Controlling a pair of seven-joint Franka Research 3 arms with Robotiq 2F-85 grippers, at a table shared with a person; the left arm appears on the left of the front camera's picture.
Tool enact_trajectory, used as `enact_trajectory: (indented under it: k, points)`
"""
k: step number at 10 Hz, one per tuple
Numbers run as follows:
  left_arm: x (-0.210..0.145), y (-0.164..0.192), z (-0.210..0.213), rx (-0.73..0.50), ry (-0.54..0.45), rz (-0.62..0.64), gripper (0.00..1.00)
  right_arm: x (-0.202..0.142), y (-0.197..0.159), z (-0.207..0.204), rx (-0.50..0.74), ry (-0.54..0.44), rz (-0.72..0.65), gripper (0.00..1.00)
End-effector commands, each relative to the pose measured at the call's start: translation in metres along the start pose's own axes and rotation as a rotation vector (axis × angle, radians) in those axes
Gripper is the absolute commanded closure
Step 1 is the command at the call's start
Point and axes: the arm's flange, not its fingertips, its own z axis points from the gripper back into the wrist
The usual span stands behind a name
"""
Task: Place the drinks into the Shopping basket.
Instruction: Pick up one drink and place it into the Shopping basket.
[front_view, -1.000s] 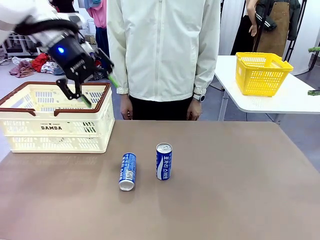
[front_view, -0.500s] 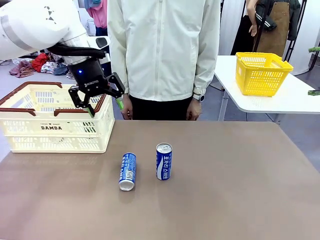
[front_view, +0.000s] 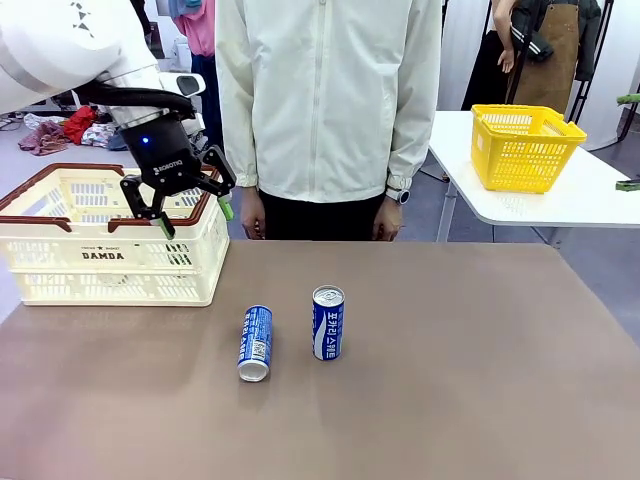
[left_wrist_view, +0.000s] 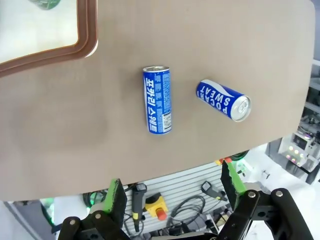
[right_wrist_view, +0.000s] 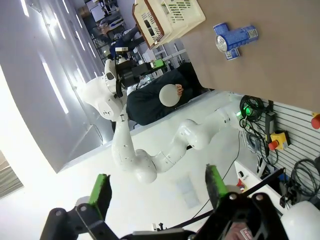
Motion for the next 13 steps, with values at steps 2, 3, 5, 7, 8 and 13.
enact_trajectory:
  k: [2,3,5,7,8,13]
  points:
    - [-0.028,-0.020,-0.030,-0.013,-0.046,-0.019,0.00,0.000,0.005,0.002,0.013,0.011,0.005,0.00]
    - [-0.050,-0.035,-0.051,0.050,-0.051,-0.028,0.00,0.000,0.005,0.002,0.013,0.011,0.005,0.00]
    - [-0.077,-0.052,-0.083,0.137,-0.077,-0.042,0.00,0.000,0.005,0.002,0.013,0.011,0.005,0.00]
    - [-0.082,-0.060,-0.124,0.237,-0.160,-0.057,0.00,0.000,0.005,0.002,0.013,0.011,0.005,0.00]
    - [-0.077,-0.058,-0.147,0.305,-0.183,-0.114,0.00,0.000,0.005,0.002,0.013,0.011,0.005,0.00]
    - [-0.046,-0.023,-0.211,0.265,-0.177,-0.262,0.00,0.000,0.005,0.002,0.013,0.011,0.005,0.00]
